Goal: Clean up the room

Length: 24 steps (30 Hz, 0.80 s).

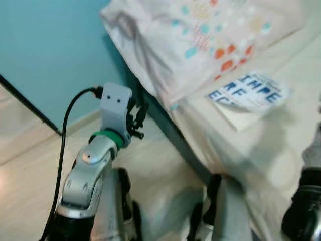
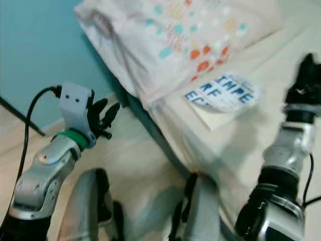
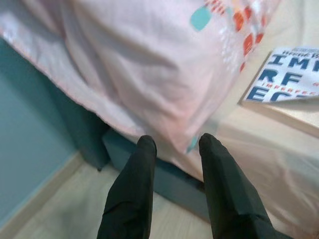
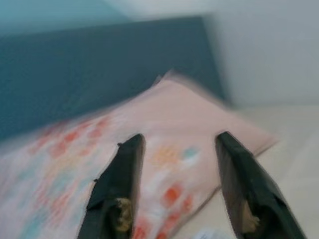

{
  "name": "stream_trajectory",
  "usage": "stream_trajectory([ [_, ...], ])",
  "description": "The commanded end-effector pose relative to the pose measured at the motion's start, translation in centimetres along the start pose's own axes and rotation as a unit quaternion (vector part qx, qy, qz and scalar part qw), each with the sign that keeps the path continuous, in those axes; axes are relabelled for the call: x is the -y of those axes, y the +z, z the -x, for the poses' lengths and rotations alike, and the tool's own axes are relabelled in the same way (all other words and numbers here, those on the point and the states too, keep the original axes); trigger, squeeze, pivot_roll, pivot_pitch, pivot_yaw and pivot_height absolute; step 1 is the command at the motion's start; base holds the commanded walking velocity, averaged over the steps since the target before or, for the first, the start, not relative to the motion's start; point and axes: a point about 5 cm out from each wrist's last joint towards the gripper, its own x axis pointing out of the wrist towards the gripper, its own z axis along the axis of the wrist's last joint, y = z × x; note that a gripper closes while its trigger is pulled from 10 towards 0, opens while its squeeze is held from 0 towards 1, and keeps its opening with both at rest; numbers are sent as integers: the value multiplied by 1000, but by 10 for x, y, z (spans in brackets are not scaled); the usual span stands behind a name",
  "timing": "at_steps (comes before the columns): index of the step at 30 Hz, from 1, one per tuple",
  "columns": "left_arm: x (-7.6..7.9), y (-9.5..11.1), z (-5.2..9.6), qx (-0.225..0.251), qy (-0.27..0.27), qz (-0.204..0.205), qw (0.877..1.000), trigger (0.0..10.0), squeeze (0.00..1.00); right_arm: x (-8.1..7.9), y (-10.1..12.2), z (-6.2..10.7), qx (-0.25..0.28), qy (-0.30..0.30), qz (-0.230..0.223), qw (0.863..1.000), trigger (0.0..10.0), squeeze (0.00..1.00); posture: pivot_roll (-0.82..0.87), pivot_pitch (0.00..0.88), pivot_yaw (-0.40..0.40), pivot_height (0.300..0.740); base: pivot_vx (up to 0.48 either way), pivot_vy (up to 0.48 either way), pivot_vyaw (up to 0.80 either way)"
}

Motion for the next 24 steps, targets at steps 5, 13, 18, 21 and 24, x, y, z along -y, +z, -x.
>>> stream_trajectory([
  [5, -3, -10, 4, -4, -25, -3, 1000, 10000, 0, -72, -19, 54, -47, 74, 192, 977, 10000, 0, 30, 140, 31, 516, 0, 0, 0],
  [13, 10, -10, 3, 7, -79, -25, 997, 10000, 0, -82, -25, 75, -67, 25, 196, 978, 10000, 0, 1, 118, 36, 536, 0, 0, 0],
  [18, 12, -11, 2, 11, -82, -26, 996, 10000, 0, -86, -27, 75, -76, 18, 207, 975, 10000, 0, -1, 110, 34, 546, 0, 0, 0],
  [21, 14, -14, 0, 10, -74, -17, 997, 10000, 0, -92, -29, 76, -84, 14, 213, 973, 10000, 0, -5, 101, 25, 556, 0, 0, 0],
  [24, 15, -25, -4, 0, -44, 5, 999, 10000, 0, -96, -37, 77, -101, -8, 199, 975, 10000, 0, -7, 89, 10, 571, 0, 0, 0],
])
